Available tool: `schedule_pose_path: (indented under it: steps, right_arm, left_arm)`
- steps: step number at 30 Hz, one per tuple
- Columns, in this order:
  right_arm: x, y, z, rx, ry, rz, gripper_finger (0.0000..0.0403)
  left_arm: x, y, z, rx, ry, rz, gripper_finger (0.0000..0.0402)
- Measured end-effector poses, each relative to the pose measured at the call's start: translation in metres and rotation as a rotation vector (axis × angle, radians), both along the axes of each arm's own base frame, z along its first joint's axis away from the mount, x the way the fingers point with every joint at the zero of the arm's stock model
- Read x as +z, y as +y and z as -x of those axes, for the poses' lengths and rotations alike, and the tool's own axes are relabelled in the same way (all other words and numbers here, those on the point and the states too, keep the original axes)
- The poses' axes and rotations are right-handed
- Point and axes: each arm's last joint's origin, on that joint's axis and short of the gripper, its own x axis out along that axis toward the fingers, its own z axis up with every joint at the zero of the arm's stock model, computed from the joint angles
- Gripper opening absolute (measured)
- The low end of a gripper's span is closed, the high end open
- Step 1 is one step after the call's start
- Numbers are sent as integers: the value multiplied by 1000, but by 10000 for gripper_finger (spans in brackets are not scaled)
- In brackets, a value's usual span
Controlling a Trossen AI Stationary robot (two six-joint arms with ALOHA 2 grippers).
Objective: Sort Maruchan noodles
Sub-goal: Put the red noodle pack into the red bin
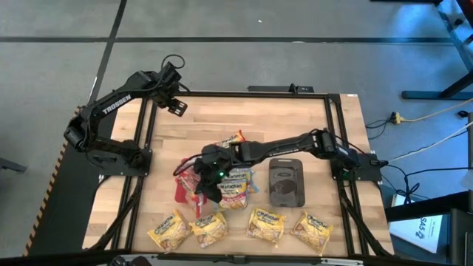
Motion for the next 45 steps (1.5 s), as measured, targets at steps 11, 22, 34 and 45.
schedule_pose_path:
  steps: [11, 22, 34, 45]
  right_arm:
    - [-7, -9, -3, -151, 60, 104, 0]
    - [9, -16, -5, -195, 26, 201, 0]
    - [-27, -13, -15, -193, 110, 170, 11]
    - [-29, -8, -11, -153, 173, 91, 140]
  left_arm:
    - [0, 0, 0, -1, 2, 1, 165]
    - [0, 0, 0, 0, 2, 2, 165]
    - [0, -2, -2, -13, 2, 3, 165]
    - [0, -5, -5, -28, 2, 3, 165]
